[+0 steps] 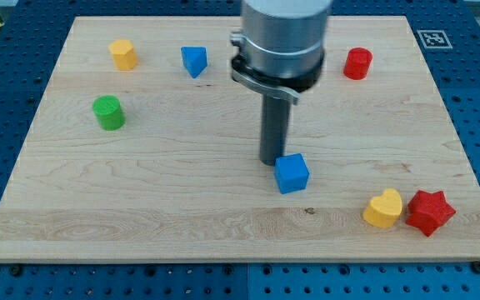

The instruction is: Push the blue cube into the yellow heart

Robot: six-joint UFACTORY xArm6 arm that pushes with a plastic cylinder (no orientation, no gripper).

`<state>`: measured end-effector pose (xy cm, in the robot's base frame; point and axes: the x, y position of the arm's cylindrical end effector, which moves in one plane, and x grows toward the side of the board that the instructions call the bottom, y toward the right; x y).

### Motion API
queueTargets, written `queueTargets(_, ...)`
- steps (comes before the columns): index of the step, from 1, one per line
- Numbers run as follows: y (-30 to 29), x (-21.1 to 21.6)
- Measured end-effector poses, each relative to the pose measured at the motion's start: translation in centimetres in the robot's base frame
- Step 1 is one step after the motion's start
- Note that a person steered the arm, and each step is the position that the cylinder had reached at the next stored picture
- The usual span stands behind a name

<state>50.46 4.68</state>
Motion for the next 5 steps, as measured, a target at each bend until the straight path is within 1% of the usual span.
queueTargets(1, 1.7, 3.1)
queueTargets(2, 1.4, 2.0)
queueTargets(3, -1.3, 2.7)
queueTargets(4, -0.6, 5.7)
queueTargets(5, 3.5, 6.0)
